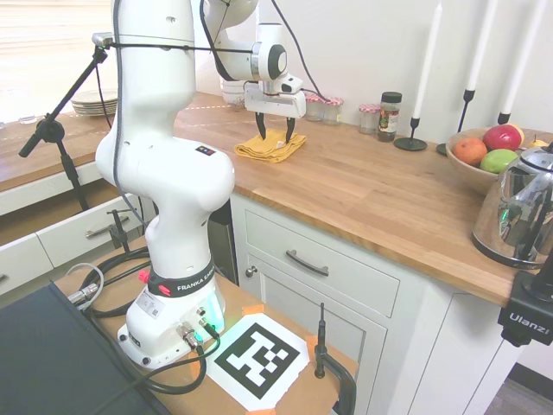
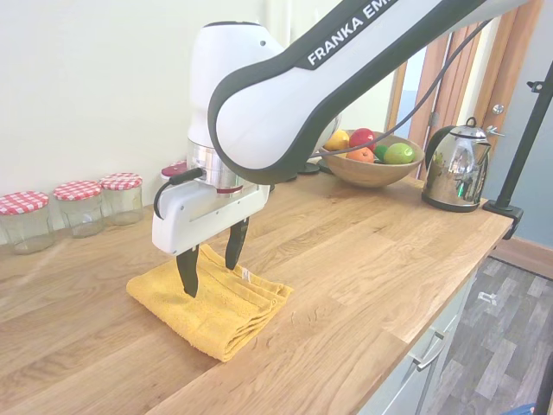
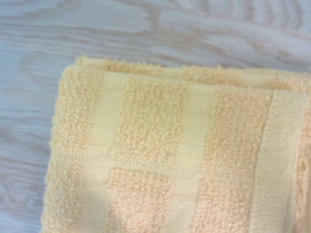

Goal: Wipe the counter

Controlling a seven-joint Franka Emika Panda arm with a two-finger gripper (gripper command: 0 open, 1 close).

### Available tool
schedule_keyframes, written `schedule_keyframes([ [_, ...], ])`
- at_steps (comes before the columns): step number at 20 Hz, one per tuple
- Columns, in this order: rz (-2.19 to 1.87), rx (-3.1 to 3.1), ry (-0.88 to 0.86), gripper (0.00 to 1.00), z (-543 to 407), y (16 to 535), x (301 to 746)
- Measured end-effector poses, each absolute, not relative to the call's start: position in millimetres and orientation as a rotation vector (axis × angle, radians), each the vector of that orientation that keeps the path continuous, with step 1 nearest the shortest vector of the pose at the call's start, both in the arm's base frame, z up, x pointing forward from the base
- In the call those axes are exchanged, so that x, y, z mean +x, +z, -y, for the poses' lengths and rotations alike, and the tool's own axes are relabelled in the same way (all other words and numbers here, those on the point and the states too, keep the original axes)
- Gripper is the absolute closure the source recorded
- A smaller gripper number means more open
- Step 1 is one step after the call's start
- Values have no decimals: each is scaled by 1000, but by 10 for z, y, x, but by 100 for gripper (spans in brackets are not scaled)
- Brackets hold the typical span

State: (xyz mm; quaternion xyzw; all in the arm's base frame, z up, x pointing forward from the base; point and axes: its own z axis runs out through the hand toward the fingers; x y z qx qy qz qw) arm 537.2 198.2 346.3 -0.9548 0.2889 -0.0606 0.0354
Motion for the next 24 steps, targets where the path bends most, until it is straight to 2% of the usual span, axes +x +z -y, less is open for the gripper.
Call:
schedule_keyframes([
  [24,-892,-2940,-187,100,-1950,3417,5402],
])
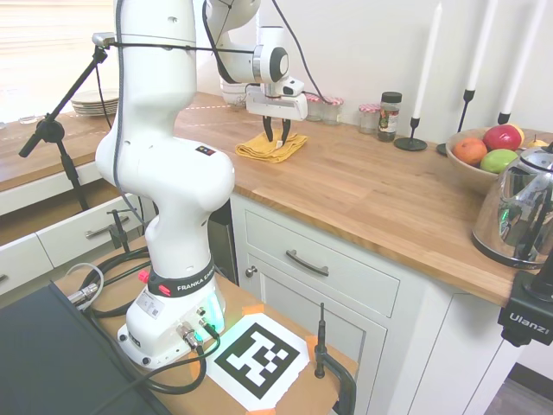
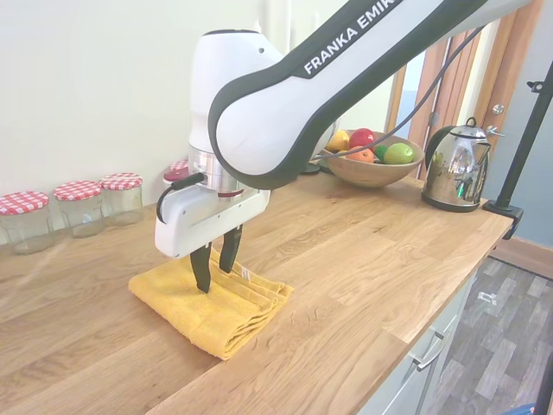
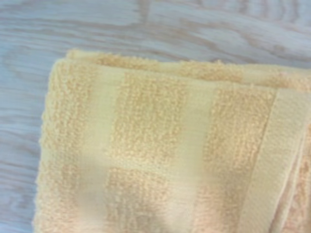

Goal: Wipe the counter

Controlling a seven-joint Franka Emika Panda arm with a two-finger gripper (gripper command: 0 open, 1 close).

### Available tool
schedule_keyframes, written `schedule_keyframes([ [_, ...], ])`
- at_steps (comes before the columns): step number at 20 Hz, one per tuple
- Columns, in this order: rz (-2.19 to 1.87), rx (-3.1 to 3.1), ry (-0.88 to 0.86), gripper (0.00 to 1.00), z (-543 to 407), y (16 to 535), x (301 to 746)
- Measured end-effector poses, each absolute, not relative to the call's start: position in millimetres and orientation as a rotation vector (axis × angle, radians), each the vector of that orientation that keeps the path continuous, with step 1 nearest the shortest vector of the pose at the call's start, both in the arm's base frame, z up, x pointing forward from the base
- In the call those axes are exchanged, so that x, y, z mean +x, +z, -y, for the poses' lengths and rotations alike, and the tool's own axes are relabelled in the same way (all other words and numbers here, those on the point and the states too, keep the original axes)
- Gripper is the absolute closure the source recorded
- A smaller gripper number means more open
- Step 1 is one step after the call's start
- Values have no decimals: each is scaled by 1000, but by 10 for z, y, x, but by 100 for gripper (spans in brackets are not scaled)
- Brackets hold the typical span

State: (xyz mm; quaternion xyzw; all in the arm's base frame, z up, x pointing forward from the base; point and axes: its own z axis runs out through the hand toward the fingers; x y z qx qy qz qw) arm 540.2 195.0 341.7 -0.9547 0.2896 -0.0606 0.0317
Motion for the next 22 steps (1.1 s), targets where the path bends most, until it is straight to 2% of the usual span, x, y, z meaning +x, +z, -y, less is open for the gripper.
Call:
schedule_keyframes([
  [22,-860,-2922,-243,100,-2040,3651,5364],
])
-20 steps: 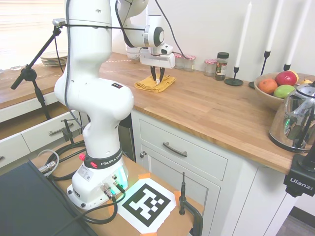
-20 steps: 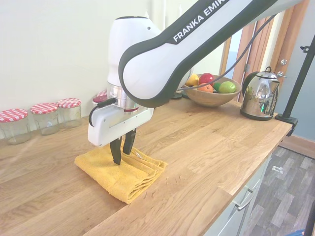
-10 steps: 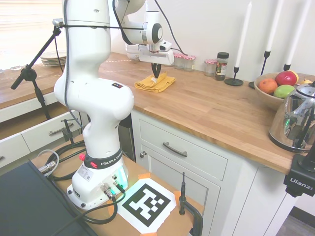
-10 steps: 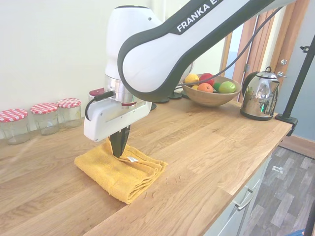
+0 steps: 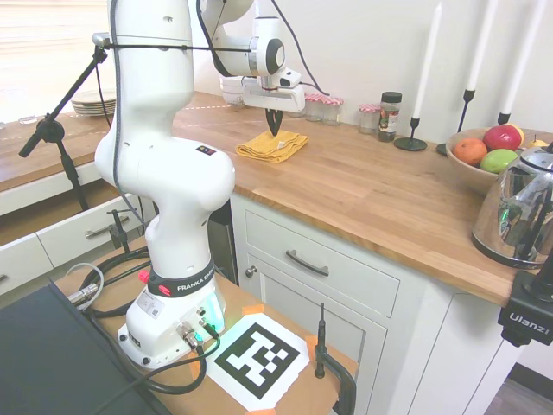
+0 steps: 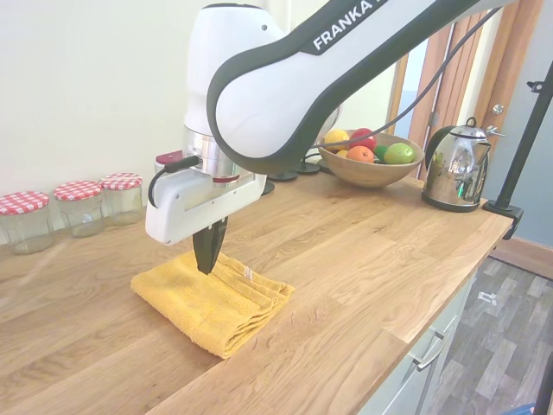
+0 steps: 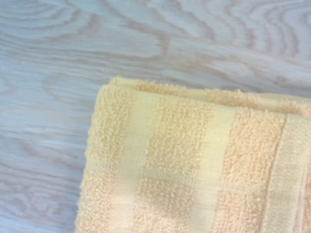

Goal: Wipe the counter

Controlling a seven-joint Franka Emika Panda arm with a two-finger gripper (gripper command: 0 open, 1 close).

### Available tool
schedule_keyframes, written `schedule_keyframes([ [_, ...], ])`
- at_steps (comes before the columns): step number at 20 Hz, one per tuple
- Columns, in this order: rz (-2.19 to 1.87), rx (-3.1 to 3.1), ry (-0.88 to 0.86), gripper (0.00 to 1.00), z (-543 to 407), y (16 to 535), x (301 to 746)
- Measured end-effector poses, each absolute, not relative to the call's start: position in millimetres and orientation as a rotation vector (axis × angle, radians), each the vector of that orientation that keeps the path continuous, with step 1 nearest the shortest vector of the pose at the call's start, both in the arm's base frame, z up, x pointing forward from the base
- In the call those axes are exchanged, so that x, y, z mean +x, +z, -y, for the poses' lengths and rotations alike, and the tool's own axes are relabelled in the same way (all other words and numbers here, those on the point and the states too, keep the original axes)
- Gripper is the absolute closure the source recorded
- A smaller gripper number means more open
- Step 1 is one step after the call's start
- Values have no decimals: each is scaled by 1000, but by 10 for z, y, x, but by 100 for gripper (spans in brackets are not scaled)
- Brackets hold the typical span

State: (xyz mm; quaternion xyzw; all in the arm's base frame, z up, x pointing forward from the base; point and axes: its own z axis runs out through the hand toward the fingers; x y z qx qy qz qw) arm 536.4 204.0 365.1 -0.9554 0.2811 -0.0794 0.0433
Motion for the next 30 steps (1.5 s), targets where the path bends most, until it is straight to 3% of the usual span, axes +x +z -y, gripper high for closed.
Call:
schedule_keyframes([
  [7,-860,-2921,-245,100,-2039,3663,5362],
  [8,-860,-2922,-243,0,-2037,3663,5361],
  [30,-869,-2939,-215,0,-2018,3646,5341],
])
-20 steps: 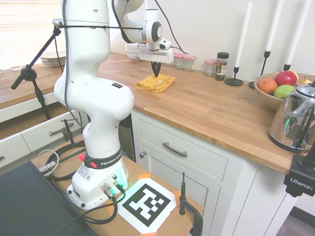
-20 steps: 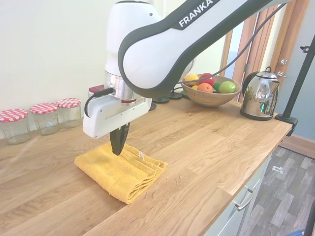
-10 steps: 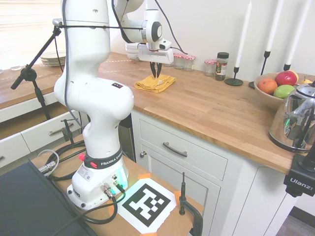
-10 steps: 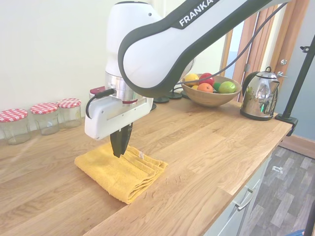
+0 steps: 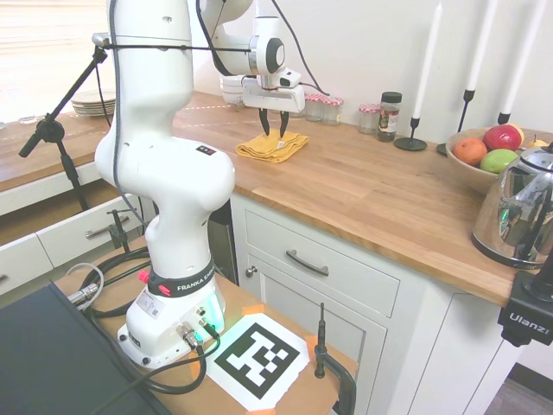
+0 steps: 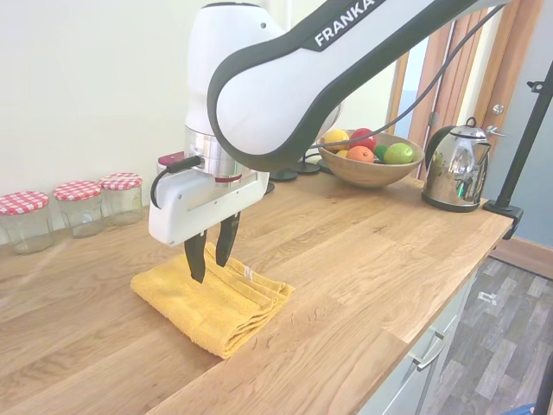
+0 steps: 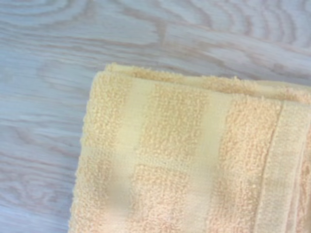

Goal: Wipe the counter

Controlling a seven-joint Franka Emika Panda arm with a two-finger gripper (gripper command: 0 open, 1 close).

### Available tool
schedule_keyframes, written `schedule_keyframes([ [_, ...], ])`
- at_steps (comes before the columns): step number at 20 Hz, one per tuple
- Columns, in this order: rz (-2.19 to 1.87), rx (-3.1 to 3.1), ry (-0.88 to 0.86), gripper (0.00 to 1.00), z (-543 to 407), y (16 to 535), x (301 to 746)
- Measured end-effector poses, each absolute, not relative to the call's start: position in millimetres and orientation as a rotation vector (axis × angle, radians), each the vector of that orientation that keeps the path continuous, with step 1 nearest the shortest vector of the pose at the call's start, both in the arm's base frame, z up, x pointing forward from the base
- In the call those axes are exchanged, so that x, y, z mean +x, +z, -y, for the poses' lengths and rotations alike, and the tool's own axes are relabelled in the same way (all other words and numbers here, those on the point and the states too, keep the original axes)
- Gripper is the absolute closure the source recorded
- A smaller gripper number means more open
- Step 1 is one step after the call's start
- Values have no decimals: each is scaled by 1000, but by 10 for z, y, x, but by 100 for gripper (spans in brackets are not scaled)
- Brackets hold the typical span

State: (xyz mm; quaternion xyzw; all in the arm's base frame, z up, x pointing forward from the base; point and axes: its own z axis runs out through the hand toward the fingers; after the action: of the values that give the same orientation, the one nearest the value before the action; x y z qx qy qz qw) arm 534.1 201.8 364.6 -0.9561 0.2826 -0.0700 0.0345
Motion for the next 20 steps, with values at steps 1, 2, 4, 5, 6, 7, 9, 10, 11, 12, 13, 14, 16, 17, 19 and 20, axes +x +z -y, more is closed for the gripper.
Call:
schedule_keyframes([
  [1,-871,-2938,-215,0,-2013,3646,5343],
  [2,-872,-2938,-215,0,-2010,3646,5344],
  [4,-874,-2937,-214,0,-2005,3645,5345],
  [5,-874,-2937,-214,0,-2003,3644,5345],
  [6,-875,-2938,-213,0,-2000,3640,5344],
  [7,-876,-2938,-212,0,-1997,3633,5341],
  [9,-877,-2940,-208,0,-1991,3615,5332],
  [10,-878,-2940,-207,0,-1987,3610,5330],
  [11,-880,-2940,-206,0,-1982,3608,5331],
  [12,-882,-2941,-206,0,-1973,3604,5332],
  [13,-885,-2941,-204,0,-1961,3597,5332],
  [14,-889,-2942,-202,0,-1945,3585,5330],
  [16,-896,-2942,-198,0,-1917,3550,5321],
  [17,-897,-2942,-198,0,-1909,3532,5318],
  [19,-898,-2943,-194,0,-1898,3483,5299],
  [20,-898,-2945,-192,0,-1895,3454,5288],
])
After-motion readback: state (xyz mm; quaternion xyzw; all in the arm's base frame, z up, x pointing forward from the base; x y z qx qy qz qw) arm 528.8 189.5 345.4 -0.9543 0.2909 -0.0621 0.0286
